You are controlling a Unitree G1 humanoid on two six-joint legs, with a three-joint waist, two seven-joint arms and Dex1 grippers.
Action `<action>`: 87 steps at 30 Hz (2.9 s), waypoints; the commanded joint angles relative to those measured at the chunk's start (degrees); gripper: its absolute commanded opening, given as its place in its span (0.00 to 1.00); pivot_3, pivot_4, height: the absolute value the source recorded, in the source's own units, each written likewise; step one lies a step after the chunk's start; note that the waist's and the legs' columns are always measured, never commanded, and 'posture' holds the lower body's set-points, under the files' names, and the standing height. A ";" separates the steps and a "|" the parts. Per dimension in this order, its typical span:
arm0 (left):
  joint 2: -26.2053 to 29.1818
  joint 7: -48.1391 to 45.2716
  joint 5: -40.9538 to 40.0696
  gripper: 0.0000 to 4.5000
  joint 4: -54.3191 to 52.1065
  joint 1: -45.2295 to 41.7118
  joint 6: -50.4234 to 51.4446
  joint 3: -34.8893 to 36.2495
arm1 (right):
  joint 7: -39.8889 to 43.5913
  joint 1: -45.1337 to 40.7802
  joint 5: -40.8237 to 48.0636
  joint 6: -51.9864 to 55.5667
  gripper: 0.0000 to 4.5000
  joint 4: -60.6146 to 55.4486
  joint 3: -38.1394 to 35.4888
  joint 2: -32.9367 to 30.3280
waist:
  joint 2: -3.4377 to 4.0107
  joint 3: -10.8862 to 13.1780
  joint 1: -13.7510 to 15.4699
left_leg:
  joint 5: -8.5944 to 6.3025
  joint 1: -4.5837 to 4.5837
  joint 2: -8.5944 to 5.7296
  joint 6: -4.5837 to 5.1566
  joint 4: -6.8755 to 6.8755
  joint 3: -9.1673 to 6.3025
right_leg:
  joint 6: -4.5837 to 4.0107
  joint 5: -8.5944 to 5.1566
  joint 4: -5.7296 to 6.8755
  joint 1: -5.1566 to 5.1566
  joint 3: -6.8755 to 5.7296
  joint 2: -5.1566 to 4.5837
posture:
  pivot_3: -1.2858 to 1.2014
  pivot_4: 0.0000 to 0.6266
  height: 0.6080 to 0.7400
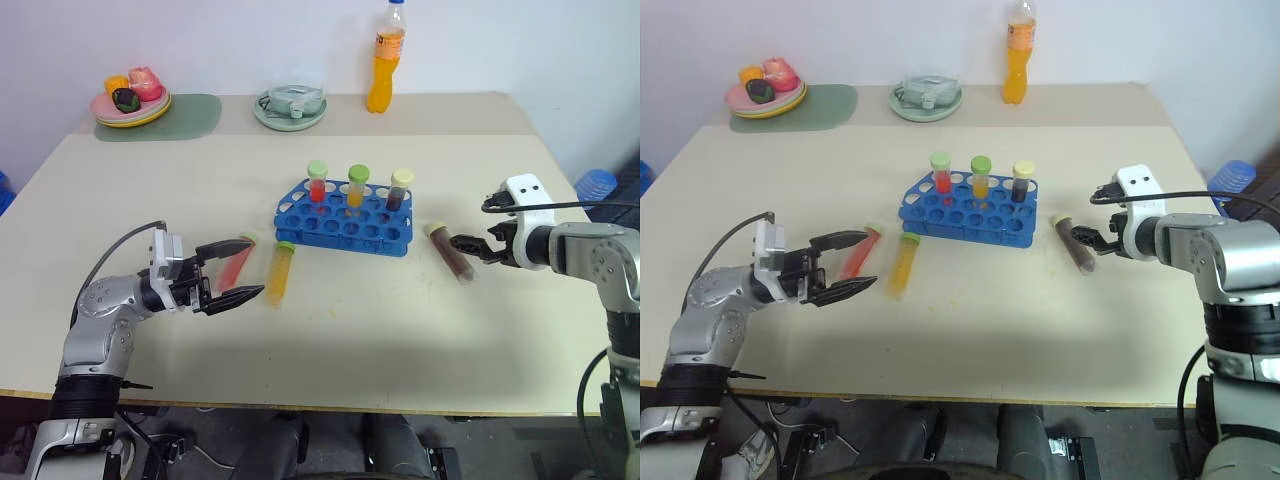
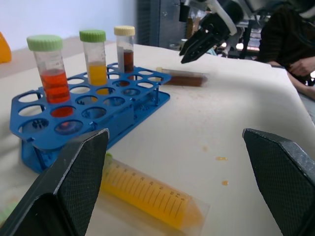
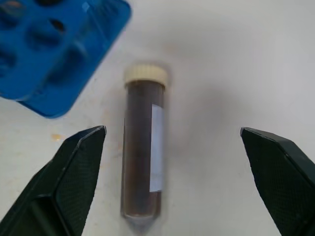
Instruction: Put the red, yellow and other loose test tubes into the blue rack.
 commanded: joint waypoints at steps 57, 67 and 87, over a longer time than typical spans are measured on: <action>-0.93 0.53 -1.88 1.00 -3.02 4.66 0.61 0.51 | 19.15 8.35 2.25 -64.72 0.18 -10.13 0.42 29.53 | 0.05 0.05 -1.05 | -0.04 0.06 0.03 0.05 0.05 0.08 | 0.12 0.08 -0.03 0.03 0.03 0.06 | 0.52 0.24 1.00; -1.85 1.70 -2.18 1.00 -3.24 4.21 0.68 0.99 | 4.75 9.51 -14.83 -92.78 0.18 12.47 0.40 40.07 | 0.09 0.06 -1.68 | -0.03 0.10 -0.01 0.04 0.04 0.13 | 0.12 0.08 0.10 -0.06 0.02 0.20 | 0.52 0.24 1.00; -2.25 4.15 -3.34 1.00 -4.62 4.62 1.05 2.35 | 2.64 10.48 -15.74 -105.77 0.18 27.87 0.54 42.66 | 0.16 0.07 -2.09 | -0.02 0.18 0.03 0.02 0.02 0.12 | 0.12 0.08 0.11 0.00 0.05 0.28 | 0.52 0.24 1.00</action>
